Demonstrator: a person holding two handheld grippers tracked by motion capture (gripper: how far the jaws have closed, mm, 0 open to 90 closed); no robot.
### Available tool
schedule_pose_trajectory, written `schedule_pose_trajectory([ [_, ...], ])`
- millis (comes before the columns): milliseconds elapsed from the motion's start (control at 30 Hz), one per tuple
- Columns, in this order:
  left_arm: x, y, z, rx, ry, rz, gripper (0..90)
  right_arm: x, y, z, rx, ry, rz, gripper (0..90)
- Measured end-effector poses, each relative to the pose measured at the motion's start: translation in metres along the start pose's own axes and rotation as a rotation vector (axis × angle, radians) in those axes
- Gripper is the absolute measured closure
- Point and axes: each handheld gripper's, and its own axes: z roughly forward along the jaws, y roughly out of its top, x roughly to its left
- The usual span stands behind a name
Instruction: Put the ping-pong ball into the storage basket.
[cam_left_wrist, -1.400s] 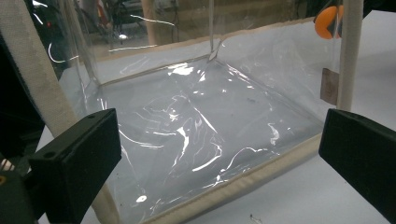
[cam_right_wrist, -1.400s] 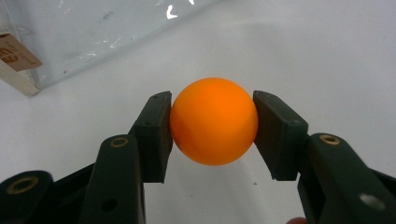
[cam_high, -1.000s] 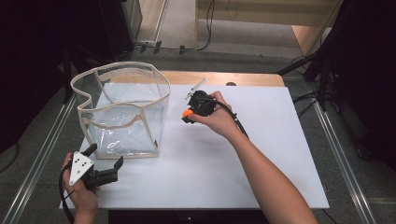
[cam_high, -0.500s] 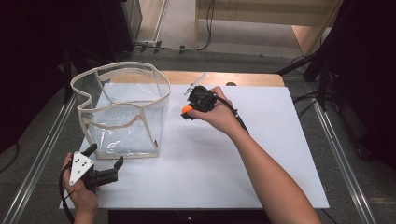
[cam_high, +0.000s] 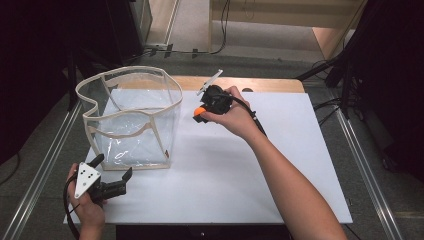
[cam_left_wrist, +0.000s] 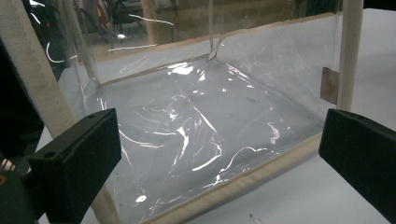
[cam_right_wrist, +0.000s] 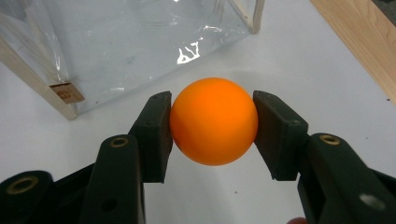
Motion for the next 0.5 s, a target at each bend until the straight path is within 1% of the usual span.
schedule_pose_trajectory([
  [100, 0.000, 0.000, 0.000, -0.001, 0.000, 0.000, 0.0, -0.001, 0.003, -0.003, -0.009, 0.009, -0.005, 48.1],
  [133, 0.000, 0.000, 0.000, -0.001, 0.000, 0.000, 0.0, -0.001, 0.004, -0.005, -0.006, 0.007, -0.001, 48.1],
  [300, 0.000, 0.000, 0.000, 0.000, 0.000, 0.001, 0.0, -0.001, 0.008, -0.009, -0.014, 0.009, -0.011, 48.1],
  [333, 0.000, 0.000, 0.000, 0.000, 0.000, 0.001, 0.0, -0.001, 0.009, -0.010, -0.010, 0.006, -0.005, 48.1],
  [400, 0.000, 0.000, 0.000, 0.000, 0.000, 0.001, 0.0, -0.001, 0.011, -0.011, -0.014, 0.009, -0.016, 48.1],
  [500, 0.000, 0.000, 0.000, -0.001, 0.000, -0.001, 0.0, 0.000, 0.014, -0.013, -0.010, 0.006, -0.016, 48.1],
])
